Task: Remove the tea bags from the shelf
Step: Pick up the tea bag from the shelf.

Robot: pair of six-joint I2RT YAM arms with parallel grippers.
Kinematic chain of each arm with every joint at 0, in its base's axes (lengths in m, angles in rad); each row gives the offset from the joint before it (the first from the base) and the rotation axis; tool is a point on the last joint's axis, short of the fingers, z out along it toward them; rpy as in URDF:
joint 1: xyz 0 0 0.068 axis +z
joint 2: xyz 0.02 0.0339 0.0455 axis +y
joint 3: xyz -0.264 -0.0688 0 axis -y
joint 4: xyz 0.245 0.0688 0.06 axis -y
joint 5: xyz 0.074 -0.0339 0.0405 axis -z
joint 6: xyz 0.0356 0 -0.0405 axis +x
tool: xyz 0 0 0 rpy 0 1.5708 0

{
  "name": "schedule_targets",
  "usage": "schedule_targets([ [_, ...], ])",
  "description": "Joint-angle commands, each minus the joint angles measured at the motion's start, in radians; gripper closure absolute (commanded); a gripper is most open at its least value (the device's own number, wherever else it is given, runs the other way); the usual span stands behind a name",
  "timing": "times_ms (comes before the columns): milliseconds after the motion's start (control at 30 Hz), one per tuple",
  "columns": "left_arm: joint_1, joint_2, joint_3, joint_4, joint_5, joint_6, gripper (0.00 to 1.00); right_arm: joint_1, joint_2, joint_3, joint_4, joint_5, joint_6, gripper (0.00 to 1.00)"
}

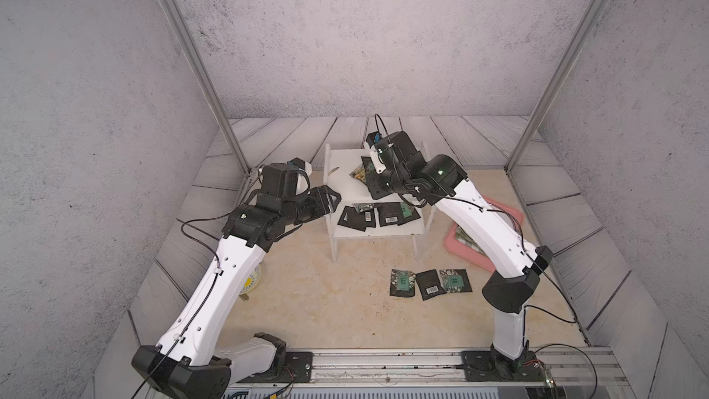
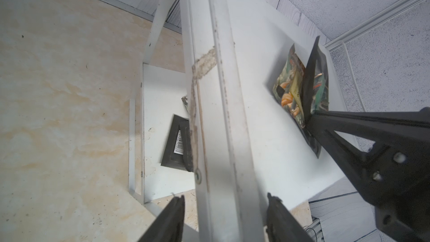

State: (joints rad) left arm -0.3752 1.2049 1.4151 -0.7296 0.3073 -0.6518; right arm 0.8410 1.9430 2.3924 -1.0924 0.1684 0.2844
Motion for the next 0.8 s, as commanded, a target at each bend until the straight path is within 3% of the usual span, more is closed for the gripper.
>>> schedule_targets([
  [0, 0.007, -0.011, -0.015, -0.016, -0.002, 0.005, 0.40, -0.002, 0.037, 0.049, -0.121, 0.026, -0.031, 0.93],
  [433, 0.007, -0.013, 0.000, -0.022, -0.009, 0.007, 0.40, -0.003, 0.004, 0.129, -0.100, 0.060, -0.094, 0.94],
  [767, 0.007, -0.053, -0.008, -0.037, -0.028, 0.020, 0.35, 0.013, -0.221, -0.172, -0.001, -0.025, -0.136, 0.94],
])
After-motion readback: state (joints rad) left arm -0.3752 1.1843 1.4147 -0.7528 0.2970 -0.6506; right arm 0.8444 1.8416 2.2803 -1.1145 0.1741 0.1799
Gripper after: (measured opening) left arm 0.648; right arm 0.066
